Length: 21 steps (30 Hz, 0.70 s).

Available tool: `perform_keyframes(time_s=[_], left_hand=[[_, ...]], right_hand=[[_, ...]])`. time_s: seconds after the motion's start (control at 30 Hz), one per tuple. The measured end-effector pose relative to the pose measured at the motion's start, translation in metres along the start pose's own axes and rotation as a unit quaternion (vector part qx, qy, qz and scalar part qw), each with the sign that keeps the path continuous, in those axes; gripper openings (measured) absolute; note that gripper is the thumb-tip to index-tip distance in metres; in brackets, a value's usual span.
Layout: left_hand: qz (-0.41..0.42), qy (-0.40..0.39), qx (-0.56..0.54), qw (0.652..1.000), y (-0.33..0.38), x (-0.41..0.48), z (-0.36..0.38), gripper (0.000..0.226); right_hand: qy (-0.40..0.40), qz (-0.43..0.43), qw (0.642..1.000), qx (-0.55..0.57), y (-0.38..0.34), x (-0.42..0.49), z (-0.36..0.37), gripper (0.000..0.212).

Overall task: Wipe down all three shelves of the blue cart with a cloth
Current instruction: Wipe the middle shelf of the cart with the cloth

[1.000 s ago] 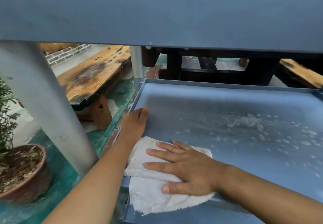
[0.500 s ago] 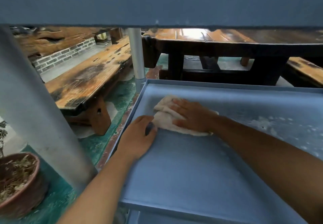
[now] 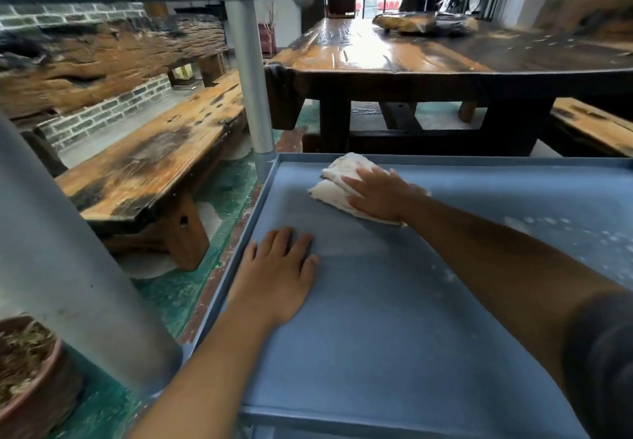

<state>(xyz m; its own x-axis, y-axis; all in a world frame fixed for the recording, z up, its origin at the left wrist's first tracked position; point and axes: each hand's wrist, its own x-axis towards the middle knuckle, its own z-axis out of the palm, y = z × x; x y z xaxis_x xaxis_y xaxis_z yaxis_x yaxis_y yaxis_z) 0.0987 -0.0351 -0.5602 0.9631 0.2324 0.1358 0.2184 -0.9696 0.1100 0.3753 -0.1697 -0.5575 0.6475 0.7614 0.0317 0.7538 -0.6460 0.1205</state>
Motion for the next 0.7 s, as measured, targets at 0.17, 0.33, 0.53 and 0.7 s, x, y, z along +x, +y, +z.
perform_keyframes(time_s=[0.17,0.33,0.53,0.7], left_hand=[[-0.014,-0.023,-0.002,1.0,-0.001,0.001,0.001,0.051],[-0.019,-0.021,-0.017,0.999,0.0,0.005,0.002,0.05],[-0.028,-0.023,-0.012,0.999,-0.004,0.01,0.007,0.059],[-0.074,-0.045,-0.062,0.994,0.001,0.016,0.002,0.052]], right_hand=[[-0.017,-0.019,0.998,0.057,-0.024,-0.058,-0.003,0.079],[-0.045,-0.086,0.991,0.09,-0.048,-0.143,-0.013,0.072],[-0.067,-0.14,0.984,0.093,-0.062,-0.247,-0.03,0.066],[-0.088,-0.165,0.976,0.115,-0.055,-0.3,-0.039,0.068]])
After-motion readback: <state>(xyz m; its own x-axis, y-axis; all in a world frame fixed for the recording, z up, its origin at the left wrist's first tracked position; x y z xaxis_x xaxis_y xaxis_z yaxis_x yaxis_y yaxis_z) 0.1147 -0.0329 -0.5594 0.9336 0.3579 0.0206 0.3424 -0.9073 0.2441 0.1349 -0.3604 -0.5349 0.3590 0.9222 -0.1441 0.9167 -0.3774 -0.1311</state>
